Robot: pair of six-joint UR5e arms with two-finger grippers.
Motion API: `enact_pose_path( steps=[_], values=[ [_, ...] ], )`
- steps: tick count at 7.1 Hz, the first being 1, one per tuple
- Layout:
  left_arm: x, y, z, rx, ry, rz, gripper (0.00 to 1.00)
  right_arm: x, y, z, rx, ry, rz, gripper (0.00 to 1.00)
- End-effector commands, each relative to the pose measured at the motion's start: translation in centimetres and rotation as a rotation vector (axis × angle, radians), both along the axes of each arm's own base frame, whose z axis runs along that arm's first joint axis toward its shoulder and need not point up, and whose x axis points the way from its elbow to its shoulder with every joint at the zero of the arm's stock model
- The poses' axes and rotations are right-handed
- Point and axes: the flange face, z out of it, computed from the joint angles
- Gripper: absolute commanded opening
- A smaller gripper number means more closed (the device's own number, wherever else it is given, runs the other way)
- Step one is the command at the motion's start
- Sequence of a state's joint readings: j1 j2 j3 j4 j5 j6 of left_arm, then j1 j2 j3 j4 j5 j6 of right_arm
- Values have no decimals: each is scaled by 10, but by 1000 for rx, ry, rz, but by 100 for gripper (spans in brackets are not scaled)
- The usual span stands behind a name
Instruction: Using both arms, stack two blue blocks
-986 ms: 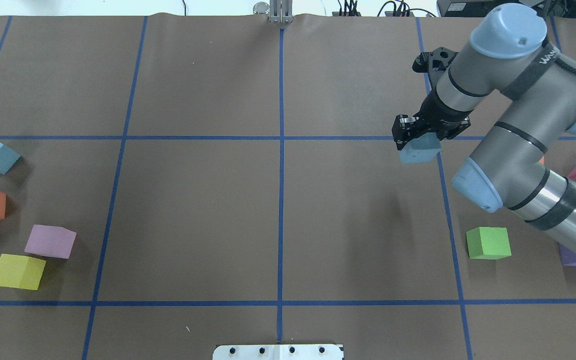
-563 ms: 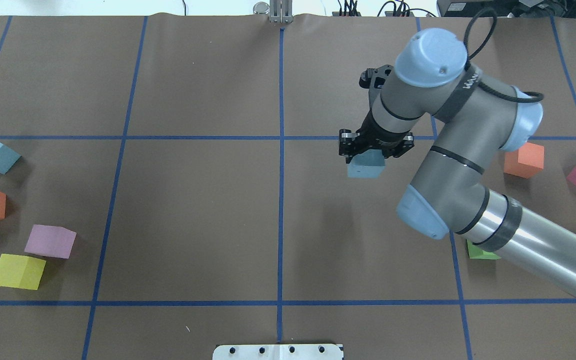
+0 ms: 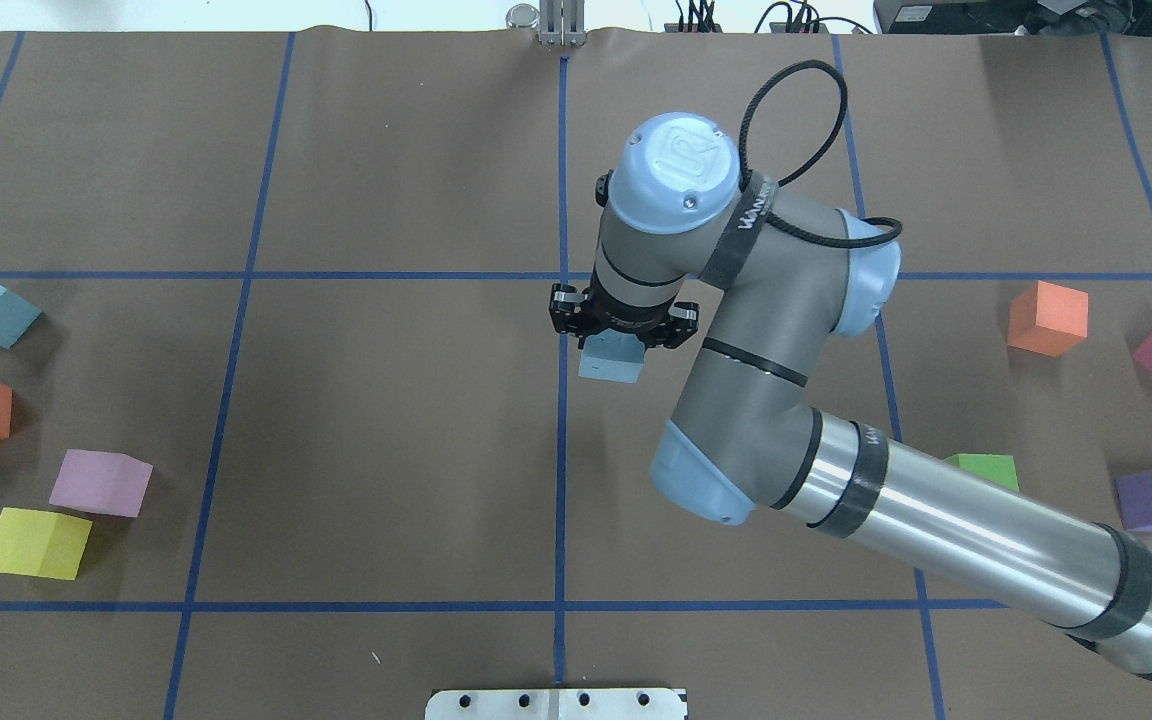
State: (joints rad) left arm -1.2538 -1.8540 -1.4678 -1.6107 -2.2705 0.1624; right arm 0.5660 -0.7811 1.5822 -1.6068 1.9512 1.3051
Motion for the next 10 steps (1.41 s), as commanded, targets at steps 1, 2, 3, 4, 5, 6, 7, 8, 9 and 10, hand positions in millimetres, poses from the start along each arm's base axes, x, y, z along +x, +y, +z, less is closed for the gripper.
enact_pose_path(
  steps=[1,2,3,4,5,6,7,8,9,10],
  values=[
    [12,-6,38,7,2,18,98,-40,12,-6,11,40,6,64],
    [16,-5,48,3,0,24,98,-46,13,-1,10,53,2,63],
    [23,-3,58,-14,-6,35,98,-53,15,1,25,44,5,63],
    [25,1,68,-34,-8,42,98,-60,14,7,25,44,19,63],
    [26,3,73,-44,-7,46,98,-64,17,5,26,40,14,63],
    [24,9,83,-58,-12,46,98,-66,20,7,30,44,11,63],
    [23,11,85,-63,-12,45,98,-68,22,7,32,45,8,63],
    [23,14,86,-70,-5,43,98,-68,22,7,32,47,9,63],
    [27,16,82,-100,53,48,98,-68,22,7,32,47,9,62],
    [30,17,74,-137,88,18,98,-68,22,7,32,46,10,62]
  ],
)
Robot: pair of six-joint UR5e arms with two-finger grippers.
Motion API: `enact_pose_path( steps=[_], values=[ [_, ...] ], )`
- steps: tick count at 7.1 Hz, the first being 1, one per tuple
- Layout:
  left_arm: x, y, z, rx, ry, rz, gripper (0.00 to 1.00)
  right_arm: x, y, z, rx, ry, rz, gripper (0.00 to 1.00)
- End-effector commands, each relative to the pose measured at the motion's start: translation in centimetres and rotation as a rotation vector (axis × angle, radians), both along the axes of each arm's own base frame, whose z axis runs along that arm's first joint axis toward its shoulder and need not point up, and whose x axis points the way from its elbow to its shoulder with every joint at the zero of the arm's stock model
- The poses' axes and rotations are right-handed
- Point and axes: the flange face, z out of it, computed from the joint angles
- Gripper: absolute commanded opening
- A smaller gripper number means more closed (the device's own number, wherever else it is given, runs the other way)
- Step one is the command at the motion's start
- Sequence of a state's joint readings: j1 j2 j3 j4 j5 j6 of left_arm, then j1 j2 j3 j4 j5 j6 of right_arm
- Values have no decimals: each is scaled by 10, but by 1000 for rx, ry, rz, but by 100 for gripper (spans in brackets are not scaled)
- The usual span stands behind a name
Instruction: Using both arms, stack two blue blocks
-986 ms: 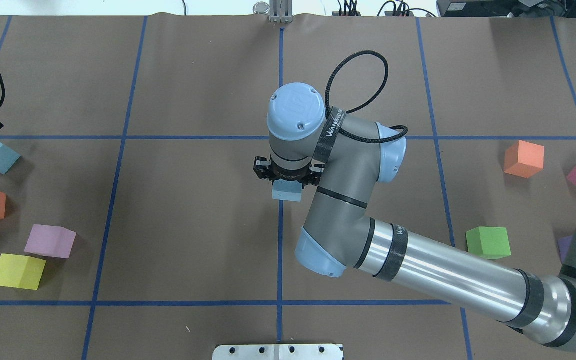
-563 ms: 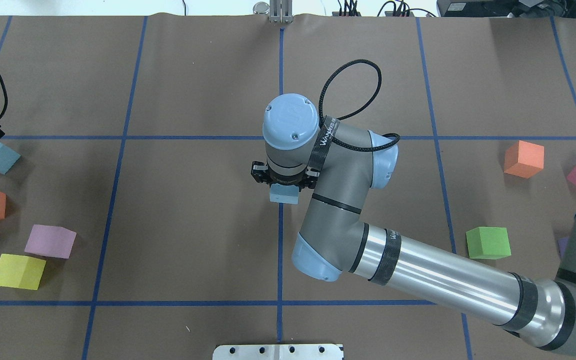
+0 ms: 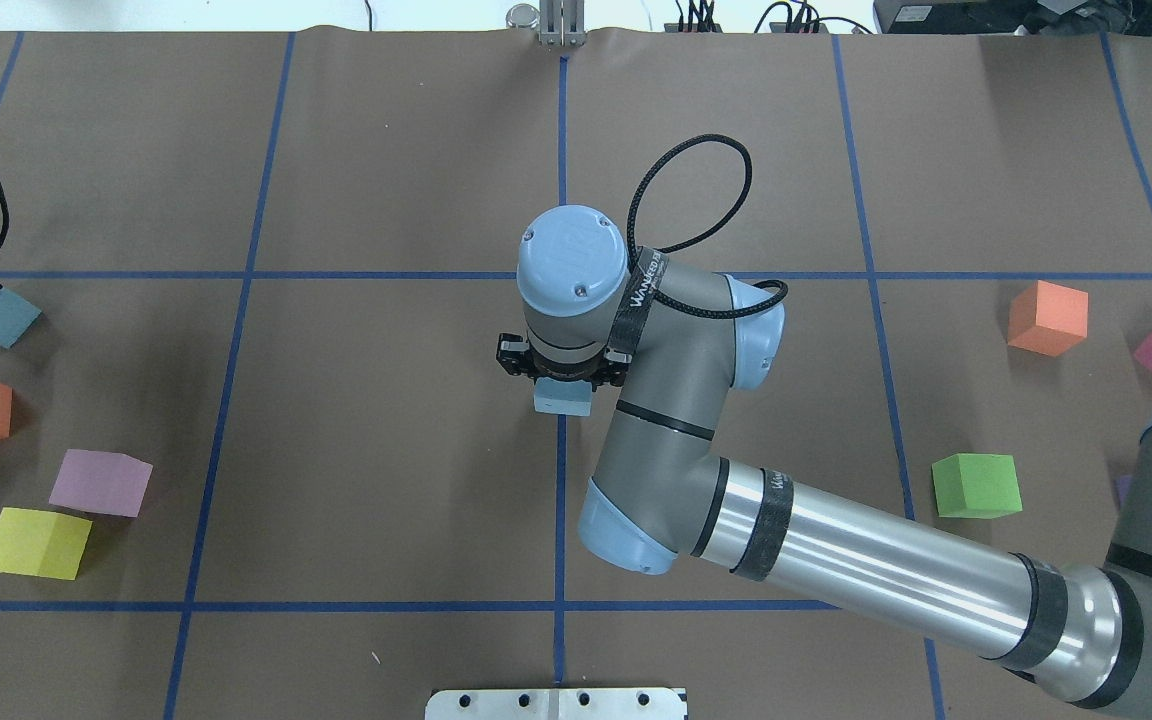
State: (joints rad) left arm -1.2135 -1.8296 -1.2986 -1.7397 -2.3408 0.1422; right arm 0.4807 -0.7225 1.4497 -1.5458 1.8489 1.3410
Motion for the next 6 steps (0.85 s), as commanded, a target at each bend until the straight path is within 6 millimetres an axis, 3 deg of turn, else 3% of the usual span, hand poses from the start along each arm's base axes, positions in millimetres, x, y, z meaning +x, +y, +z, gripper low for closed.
enact_pose_path(
  steps=[1,6],
  values=[
    [5,2,-11,-63,61,-38,98,-1,1,0,-1,-1,0,62],
    [1,13,11,-50,55,-38,98,-12,11,5,13,19,-1,62]
  ],
)
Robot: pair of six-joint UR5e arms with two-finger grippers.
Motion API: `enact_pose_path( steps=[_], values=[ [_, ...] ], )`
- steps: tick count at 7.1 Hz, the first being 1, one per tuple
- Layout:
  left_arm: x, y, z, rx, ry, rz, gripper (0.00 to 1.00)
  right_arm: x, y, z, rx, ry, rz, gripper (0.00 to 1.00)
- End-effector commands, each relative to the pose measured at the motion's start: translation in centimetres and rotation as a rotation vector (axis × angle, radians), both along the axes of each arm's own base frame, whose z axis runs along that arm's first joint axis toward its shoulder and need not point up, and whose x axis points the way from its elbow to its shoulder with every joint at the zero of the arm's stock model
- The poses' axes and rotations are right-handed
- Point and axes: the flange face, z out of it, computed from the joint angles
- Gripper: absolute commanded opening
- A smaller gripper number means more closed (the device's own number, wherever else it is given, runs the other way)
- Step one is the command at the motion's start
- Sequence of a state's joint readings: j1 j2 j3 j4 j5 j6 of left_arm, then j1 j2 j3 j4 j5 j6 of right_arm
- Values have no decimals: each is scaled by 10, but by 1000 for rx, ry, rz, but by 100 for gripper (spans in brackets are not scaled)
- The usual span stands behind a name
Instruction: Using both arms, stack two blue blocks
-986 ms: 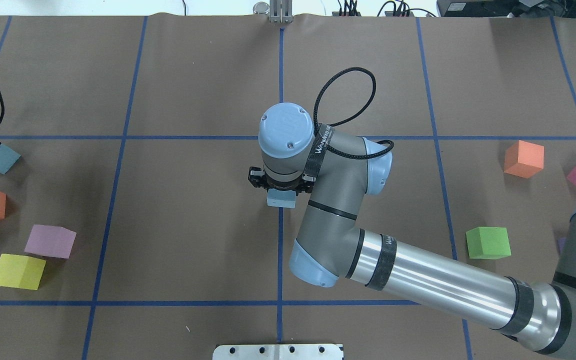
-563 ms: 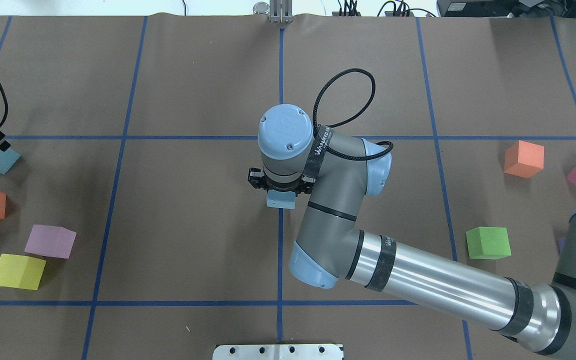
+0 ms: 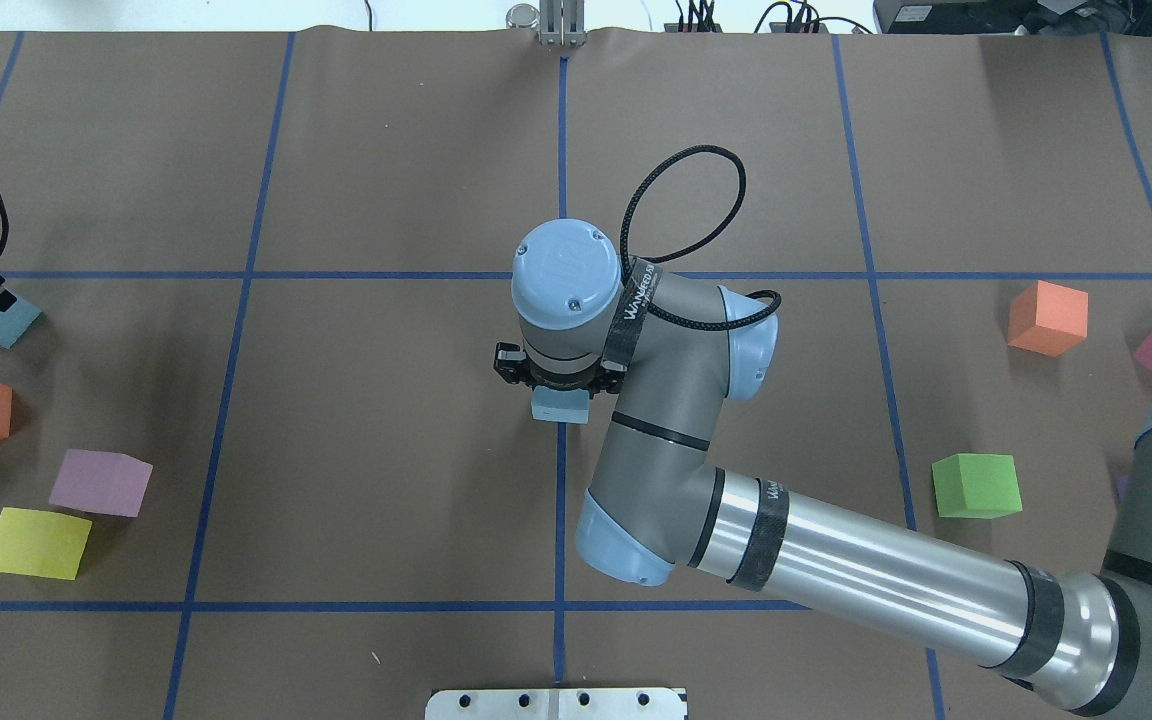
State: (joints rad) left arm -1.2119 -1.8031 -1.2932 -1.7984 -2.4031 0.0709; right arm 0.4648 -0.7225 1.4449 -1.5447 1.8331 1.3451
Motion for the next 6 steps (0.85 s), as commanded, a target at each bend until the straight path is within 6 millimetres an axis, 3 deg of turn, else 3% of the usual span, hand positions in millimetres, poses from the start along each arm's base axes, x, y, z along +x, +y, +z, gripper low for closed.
enact_pose_path(
  steps=[1,3,5,6],
  values=[
    [5,4,7,-7,-5,9,98,-10,5,8,10,23,0,62],
    [11,5,8,-12,-6,16,98,-22,4,22,39,5,17,62],
    [15,7,9,-13,-8,22,98,-24,3,22,39,-1,19,62],
    [15,6,9,-3,-11,19,98,-24,3,22,39,-1,19,70]
  ],
)
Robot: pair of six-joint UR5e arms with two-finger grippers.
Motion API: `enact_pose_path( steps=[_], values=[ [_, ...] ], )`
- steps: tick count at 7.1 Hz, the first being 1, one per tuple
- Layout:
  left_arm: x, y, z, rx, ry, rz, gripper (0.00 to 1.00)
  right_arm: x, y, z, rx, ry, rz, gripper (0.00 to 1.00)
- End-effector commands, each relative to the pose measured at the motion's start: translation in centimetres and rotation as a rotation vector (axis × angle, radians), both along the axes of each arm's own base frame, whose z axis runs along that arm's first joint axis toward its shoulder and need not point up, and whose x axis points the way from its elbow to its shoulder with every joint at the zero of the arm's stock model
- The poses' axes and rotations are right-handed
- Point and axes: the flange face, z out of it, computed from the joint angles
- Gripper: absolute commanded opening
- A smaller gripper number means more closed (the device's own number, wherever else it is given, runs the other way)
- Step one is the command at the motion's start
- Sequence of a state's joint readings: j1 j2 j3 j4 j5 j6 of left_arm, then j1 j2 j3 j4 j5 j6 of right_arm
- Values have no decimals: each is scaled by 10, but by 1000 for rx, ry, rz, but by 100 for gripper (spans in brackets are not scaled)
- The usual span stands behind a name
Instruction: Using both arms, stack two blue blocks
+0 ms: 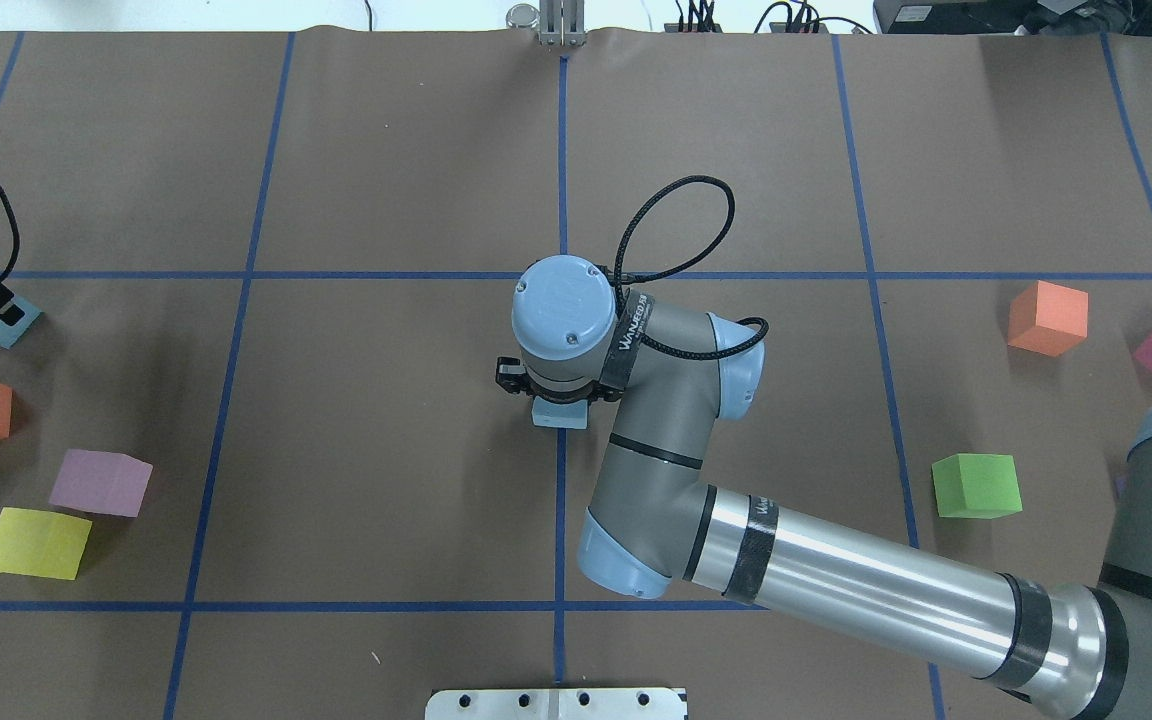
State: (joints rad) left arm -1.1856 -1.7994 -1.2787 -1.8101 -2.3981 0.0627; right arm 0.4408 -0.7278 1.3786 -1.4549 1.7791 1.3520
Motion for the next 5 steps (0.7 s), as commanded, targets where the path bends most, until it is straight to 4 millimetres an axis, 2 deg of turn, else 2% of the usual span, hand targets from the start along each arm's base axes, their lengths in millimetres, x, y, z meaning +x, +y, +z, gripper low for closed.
enact_pose_path(
  steps=[1,2,3,4,5],
  values=[
    [2,0,4,8,-8,1,98,-1,0,-2,0,-6,2,99],
    [2,0,3,10,-8,1,98,2,1,-8,-2,-17,-3,100],
    [3,1,4,8,-8,2,97,14,0,-15,1,-35,0,100],
    [3,1,4,8,-8,2,92,23,-11,-18,-9,-48,-3,100],
    [3,1,4,8,-8,2,85,41,-22,-25,-27,-77,-9,100]
  ],
)
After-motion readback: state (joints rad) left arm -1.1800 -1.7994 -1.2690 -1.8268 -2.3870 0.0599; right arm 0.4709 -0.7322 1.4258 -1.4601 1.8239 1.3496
